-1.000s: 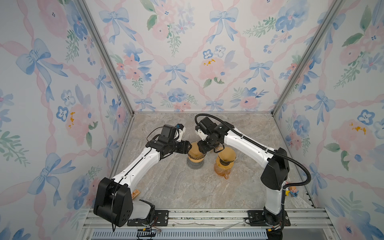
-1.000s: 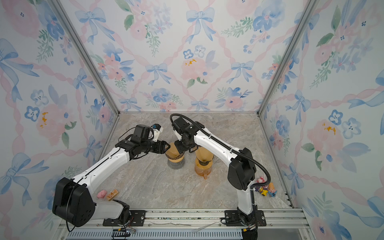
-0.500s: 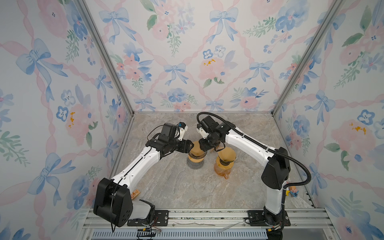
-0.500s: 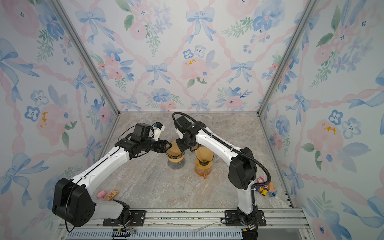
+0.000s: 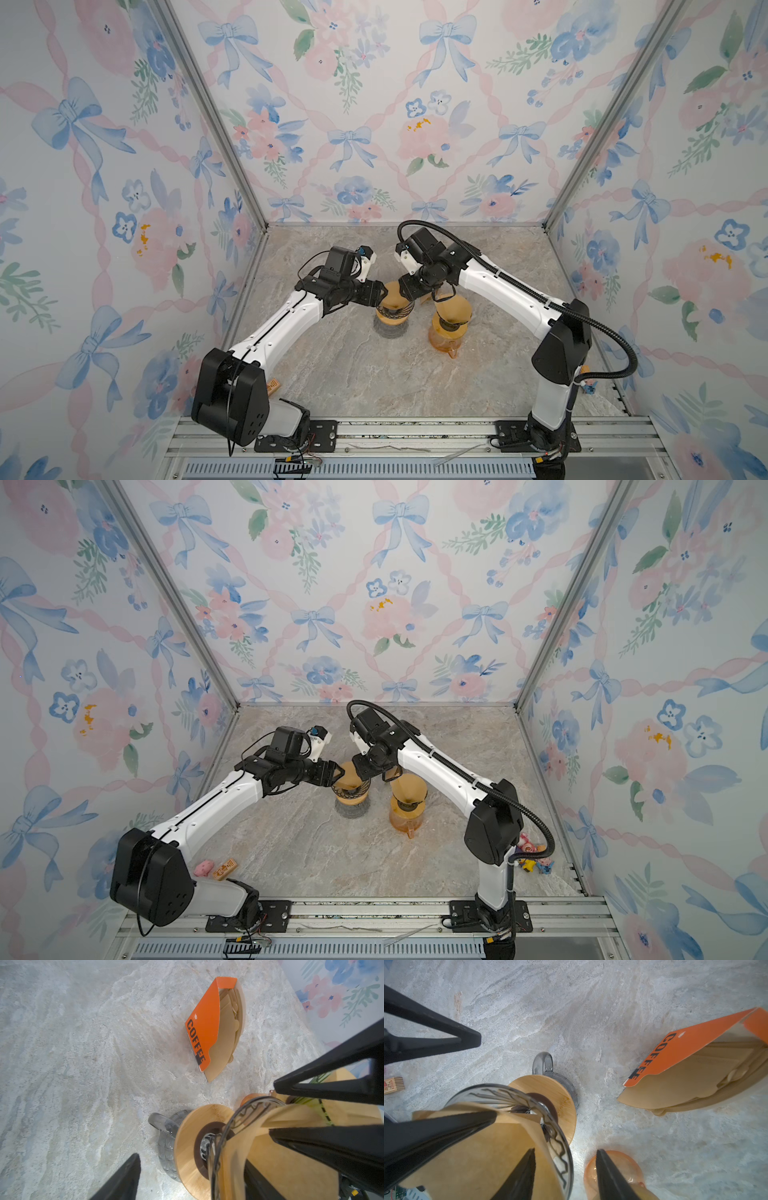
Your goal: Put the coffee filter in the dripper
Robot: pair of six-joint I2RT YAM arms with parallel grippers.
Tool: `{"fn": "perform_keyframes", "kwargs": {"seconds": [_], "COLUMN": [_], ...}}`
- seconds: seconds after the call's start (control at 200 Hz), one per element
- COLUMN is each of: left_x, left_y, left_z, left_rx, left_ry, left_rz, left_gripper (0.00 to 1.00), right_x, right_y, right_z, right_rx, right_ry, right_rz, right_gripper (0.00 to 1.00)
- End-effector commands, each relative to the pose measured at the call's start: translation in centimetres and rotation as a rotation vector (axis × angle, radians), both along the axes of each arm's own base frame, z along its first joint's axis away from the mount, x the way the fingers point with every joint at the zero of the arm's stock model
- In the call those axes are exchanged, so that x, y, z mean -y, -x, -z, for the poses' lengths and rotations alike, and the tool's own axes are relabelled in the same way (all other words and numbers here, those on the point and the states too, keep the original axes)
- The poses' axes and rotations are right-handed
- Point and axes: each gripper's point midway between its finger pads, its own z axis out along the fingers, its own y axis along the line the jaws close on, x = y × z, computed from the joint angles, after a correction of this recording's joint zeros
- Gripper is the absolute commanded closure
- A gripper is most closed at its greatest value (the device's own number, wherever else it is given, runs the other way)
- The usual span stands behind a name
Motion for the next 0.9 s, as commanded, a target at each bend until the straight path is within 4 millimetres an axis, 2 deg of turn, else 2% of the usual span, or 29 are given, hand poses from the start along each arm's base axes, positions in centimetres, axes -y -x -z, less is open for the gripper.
{"fn": "perform_keyframes", "kwargs": {"seconds": [0.0,0.38,0.615,0.77,0.895], "left_x": [-0.1,-0.9,-1.2,-1.1,-1.0], "left_y": [-0.7,-1.1,-0.9,-0.5,-0.2], "left_z": [-0.5,0.7,0.2,-0.3,-0.9], "left_rx": [0.020,-0.003,-0.002,0.004,0.014], "left_ry": [-0.026,-0.056,-0.030,-0.010,0.007], "left_rz": [-0.013,-0.044,-0.048,-0.040,-0.029], "left_gripper": [0.27,0.27,0.27,0.27,0.25], "right_x": [0.1,0.5,-0.2,-0.1,0.3], "right_y": [-0.1,-0.9,-0.8,-0.7,-0.7], "right_z": [1.7,3.3,3.6,2.4,0.2], "right_rx": [-0.040,-0.067,-0.086,-0.061,-0.016], "right_ry": [0.018,0.032,0.007,-0.013,-0.045], "right_rz": [-0.005,0.023,0.018,0.024,0.035], "right_gripper": [0.52,0.56,0.56,0.55,0.53]}}
